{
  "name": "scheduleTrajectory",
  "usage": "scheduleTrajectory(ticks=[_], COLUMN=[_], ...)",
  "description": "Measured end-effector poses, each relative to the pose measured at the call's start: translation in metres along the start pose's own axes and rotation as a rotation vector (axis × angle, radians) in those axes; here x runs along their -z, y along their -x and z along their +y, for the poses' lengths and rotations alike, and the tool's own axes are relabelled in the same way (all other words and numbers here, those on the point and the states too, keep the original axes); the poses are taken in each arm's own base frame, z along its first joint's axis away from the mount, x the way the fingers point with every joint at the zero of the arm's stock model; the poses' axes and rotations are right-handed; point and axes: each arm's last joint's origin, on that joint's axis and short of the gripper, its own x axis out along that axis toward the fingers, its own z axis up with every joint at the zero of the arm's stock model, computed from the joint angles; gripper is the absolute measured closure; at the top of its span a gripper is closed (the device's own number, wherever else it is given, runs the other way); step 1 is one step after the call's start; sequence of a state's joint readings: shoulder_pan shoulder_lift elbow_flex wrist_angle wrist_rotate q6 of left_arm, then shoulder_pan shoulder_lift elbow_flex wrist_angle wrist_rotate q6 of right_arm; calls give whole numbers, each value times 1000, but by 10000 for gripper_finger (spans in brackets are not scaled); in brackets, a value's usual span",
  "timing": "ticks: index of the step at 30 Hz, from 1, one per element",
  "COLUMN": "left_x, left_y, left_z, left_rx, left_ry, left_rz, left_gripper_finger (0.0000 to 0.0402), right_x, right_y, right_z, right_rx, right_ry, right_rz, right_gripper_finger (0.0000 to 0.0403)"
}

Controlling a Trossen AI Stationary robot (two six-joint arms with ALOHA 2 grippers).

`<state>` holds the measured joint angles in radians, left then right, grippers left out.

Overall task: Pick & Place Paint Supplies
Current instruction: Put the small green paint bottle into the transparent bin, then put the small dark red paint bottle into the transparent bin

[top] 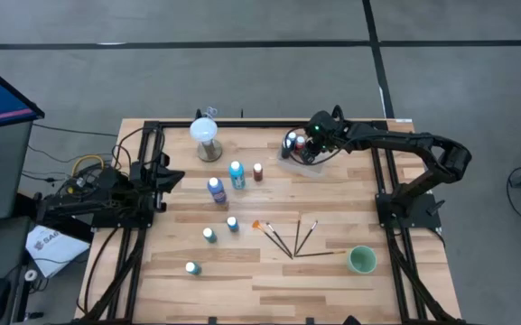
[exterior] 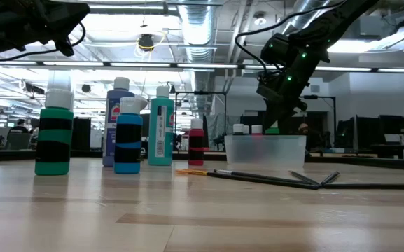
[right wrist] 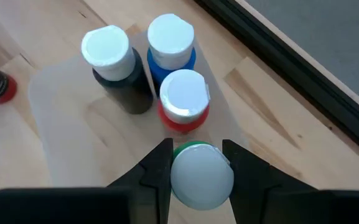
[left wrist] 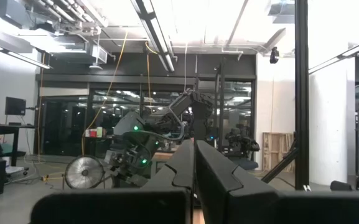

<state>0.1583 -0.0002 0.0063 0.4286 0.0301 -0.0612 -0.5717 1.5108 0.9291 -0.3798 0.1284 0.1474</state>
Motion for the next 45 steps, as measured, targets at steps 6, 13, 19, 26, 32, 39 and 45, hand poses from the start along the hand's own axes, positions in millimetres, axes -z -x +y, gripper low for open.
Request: scheduleTrajectory(ticks=[6, 13, 19, 26, 32, 39, 45], left_x=[0, 0, 0, 0, 0, 0, 0], left_y=[0, 0, 0, 0, 0, 0, 0], left_z=[0, 0, 0, 0, 0, 0, 0], left_rx=[0, 0, 1, 1, 0, 1, 0], left_ry=[0, 0, 0, 0, 0, 0, 0], left_rz=[0, 0, 0, 0, 0, 0, 0], left_gripper_finger=[400, 400, 400, 400, 400, 400, 400], right_x=[0, 1, 1, 1, 2, -3, -22], right_y=[-3, -15, -15, -17, -17, -15, -4], right_z=[0, 3, 1, 2, 3, 4, 5], right_rx=[1, -14, -13, -12, -21, -25, -33], right_ry=[0, 9, 5, 22, 57, 76, 93], right_rz=[5, 16, 11, 15, 24, 12, -32], right_gripper_finger=[295, 295, 289, 261, 234, 182, 164])
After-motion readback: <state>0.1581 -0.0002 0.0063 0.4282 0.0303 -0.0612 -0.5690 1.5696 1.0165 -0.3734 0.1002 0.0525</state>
